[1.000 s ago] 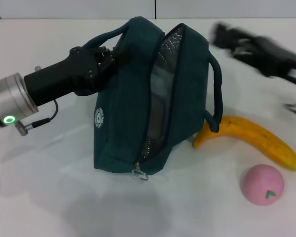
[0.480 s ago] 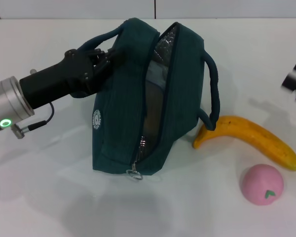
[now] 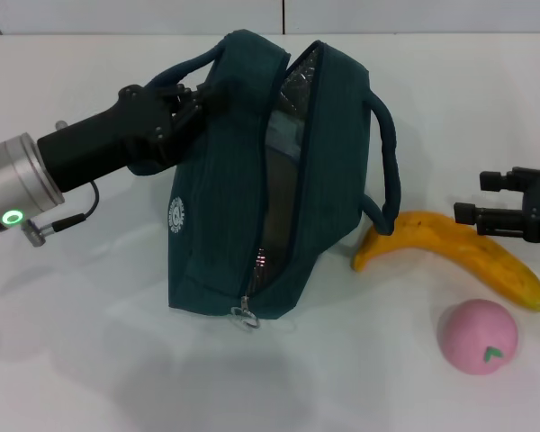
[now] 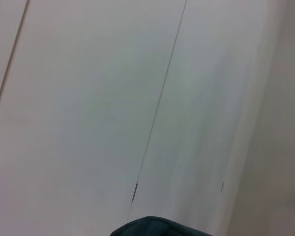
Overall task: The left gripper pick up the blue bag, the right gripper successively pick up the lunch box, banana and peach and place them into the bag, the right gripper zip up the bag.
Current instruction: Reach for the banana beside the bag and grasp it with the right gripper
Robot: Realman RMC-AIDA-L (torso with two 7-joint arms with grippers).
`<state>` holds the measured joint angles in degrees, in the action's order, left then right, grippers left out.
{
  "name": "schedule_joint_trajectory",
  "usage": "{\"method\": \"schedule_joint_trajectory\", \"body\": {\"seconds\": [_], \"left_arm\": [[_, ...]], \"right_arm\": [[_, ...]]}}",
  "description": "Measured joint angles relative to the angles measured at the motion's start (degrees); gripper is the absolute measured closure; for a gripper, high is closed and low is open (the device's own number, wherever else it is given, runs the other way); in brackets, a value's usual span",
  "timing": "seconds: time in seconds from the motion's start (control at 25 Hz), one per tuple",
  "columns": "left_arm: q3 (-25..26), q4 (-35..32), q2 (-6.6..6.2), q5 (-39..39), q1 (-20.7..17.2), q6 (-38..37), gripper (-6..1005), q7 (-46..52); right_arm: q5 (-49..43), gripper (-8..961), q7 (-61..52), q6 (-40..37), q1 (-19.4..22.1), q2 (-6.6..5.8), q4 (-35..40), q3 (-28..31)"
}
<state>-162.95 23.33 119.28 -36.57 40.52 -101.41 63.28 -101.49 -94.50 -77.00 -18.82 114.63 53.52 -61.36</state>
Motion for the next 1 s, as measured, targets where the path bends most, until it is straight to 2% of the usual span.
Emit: {"method": "schedule_joint_trajectory", "body": {"seconds": [0.28, 0.52, 0.76, 1.0], "left_arm": [[0.0, 0.3, -0.11, -0.1, 0.2, 0.2, 968, 0.0], [0.0, 0.4, -0.14, -0.2, 0.6, 1.2, 968, 0.0], [0.0, 0.6, -0.25, -0.2, 1.3, 1.4, 967, 0.0], [0.0, 0.6, -0.5, -0.2, 1.4, 1.4, 967, 0.0]], "right_arm": [[-13.2, 200, -11.1, 0.8, -4.7, 0.3, 7.8, -2.8], [-23.2, 201, -20.6, 0.0, -8.3, 0.65, 14.7, -8.6], [-29.6, 201, -27.0, -4.1, -12.4, 0.67, 17.0, -10.7], [-35.5, 200, -31.7, -3.4, -14.5, 0.76, 17.3, -15.3]]}}
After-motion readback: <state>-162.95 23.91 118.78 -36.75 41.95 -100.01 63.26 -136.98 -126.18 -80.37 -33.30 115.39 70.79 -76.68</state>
